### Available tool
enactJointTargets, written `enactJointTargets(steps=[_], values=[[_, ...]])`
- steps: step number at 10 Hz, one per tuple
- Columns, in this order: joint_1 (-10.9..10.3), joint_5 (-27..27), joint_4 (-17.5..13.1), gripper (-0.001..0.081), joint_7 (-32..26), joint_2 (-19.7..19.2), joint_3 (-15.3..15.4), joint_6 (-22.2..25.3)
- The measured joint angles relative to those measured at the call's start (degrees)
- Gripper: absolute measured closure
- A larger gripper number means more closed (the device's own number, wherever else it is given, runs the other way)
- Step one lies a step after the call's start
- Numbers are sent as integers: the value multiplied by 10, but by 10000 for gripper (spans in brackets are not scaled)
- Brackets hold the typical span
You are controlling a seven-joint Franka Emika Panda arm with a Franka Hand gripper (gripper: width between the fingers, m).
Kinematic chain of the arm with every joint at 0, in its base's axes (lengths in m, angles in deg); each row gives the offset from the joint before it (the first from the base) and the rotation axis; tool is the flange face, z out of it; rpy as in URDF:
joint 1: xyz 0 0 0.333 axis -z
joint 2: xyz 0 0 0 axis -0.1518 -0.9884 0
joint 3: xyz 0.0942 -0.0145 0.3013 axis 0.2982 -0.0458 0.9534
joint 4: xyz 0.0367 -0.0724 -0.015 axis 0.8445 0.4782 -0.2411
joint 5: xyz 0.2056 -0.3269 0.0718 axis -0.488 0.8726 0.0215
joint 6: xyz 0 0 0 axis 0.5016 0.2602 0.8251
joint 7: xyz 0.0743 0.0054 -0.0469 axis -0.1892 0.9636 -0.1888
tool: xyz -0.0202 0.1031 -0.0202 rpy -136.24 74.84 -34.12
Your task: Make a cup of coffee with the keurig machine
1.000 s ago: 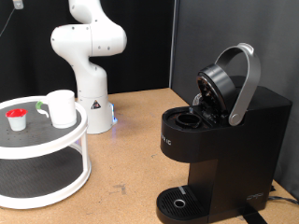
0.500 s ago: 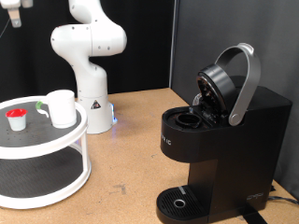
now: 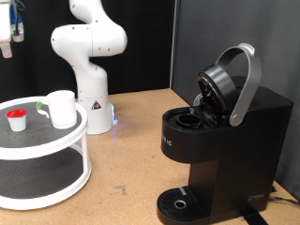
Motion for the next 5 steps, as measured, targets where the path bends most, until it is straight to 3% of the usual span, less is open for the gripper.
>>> enactJointTargets(steps=[3,5], values=[[-1,0,4,0,-41,1,-11,-17],[0,11,27,0,-62,1,-36,-75]])
